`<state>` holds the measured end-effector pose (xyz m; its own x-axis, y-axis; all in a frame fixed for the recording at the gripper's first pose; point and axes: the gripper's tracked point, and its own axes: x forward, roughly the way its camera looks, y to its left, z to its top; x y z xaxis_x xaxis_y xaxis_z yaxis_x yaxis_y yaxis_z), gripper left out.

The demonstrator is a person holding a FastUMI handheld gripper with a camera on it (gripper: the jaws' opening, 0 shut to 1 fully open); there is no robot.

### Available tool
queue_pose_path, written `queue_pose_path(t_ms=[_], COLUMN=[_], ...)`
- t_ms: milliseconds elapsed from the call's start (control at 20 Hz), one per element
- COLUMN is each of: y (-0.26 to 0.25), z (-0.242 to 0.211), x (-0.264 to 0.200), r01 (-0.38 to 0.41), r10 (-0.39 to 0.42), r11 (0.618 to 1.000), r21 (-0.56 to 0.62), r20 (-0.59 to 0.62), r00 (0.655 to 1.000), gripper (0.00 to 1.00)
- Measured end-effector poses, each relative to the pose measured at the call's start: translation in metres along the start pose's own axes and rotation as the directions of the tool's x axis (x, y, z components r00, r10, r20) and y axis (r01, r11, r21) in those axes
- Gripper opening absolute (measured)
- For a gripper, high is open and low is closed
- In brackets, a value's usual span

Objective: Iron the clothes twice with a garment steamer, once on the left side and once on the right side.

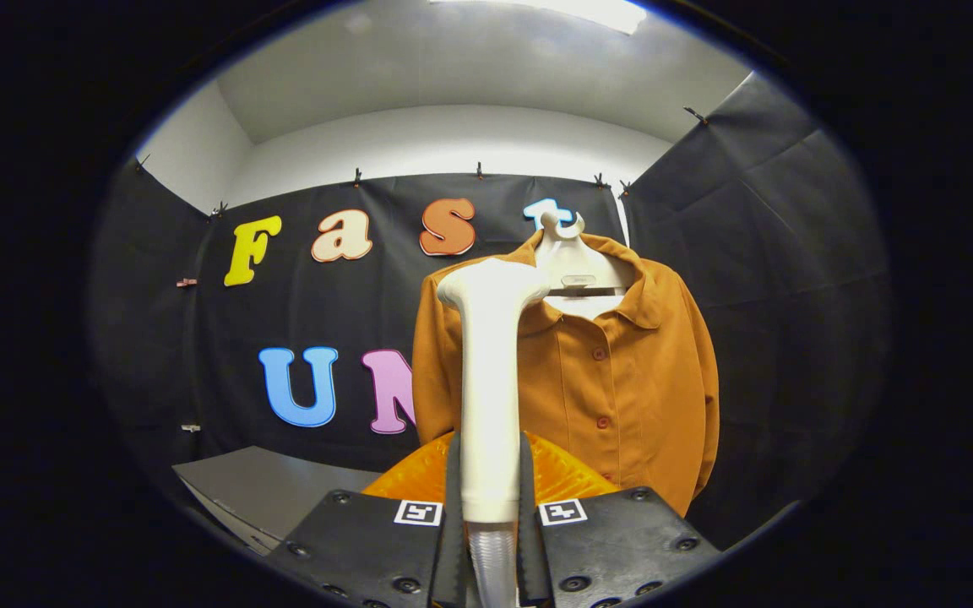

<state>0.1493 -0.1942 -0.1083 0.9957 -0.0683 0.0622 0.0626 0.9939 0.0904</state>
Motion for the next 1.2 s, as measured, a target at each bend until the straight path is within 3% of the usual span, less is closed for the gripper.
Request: queue_pose_path(t_ms=[650,1200], y=[-0.028,-0.049], z=[-0.107,-0.208], x=[-0.014,-0.055], r01=[0.043,0.091], r10=[-0.039,-0.07], r11=[0.999,0.995], r21=[0.012,0.027], r20=[-0.218,-0.43], r00=[0.975,0.9], gripper=[0.27,0.27])
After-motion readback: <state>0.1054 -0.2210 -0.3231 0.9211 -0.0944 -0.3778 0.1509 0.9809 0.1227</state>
